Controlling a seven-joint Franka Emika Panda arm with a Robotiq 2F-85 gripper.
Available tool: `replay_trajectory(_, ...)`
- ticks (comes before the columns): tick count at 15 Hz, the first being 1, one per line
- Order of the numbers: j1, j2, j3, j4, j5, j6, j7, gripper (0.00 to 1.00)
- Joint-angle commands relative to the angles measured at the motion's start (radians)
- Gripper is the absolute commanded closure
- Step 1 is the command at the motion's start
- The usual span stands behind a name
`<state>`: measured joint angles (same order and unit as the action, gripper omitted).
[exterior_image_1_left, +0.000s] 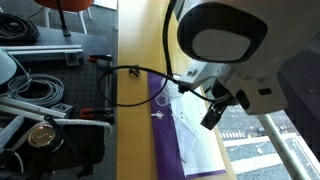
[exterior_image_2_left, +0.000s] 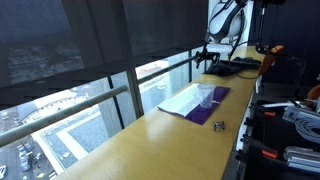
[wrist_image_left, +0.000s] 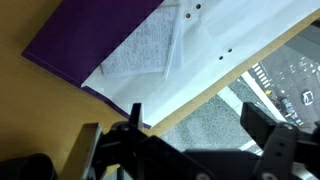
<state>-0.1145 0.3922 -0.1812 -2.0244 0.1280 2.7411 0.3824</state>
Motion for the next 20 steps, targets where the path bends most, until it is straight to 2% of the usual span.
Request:
replay_trajectory(1,-0.062,0.122,0.005,0.132,0.065,-0.042,-0.035,0.0)
replay_trajectory(4,-0.067,0.236,-0.01,0.228,0.046,-0.056,-0.005,0.0)
replay_trajectory(7,-0.061,0.332,0.003,0.33,0.05,-0.087,0.002,0.0)
replay_trajectory(12,-0.028,0.438,0.005,0.475,0.045,-0.21,0.05,0.0)
replay_trajectory(16,0.005,0.471,-0.004,0.507,0.036,-0.266,0.098,0.0)
replay_trajectory(20,0.039,0.445,-0.022,0.437,0.022,-0.203,0.114,0.0)
